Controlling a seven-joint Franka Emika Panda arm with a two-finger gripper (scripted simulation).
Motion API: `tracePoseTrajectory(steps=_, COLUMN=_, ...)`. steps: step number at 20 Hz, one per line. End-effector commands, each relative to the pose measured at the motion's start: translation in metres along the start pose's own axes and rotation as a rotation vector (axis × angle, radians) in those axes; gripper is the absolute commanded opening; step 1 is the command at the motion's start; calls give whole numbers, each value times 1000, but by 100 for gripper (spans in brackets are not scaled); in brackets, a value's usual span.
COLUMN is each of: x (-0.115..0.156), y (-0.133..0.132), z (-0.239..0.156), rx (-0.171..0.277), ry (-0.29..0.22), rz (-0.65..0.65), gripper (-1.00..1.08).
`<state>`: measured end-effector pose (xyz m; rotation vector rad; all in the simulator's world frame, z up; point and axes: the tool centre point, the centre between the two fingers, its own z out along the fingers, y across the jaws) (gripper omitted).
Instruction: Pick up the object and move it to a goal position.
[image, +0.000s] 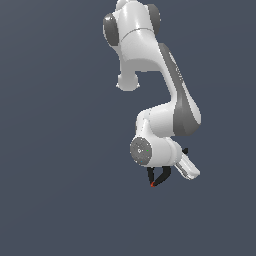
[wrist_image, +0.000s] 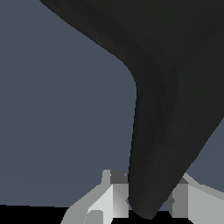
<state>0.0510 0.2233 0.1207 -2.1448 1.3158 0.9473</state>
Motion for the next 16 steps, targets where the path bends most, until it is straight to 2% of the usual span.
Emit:
tracePoseTrajectory(steps=1, x=-10, y=-3, z=-3, rx=2, ry=1, rz=0, gripper=-100)
tracePoseTrajectory(steps=6, x=-10, y=-3, z=-4, rx=0, ry=0, rz=0, gripper=-100)
tracePoseTrajectory(steps=16, x=-34, y=-3, z=-32, rx=0, ry=1, rz=0, gripper=-100)
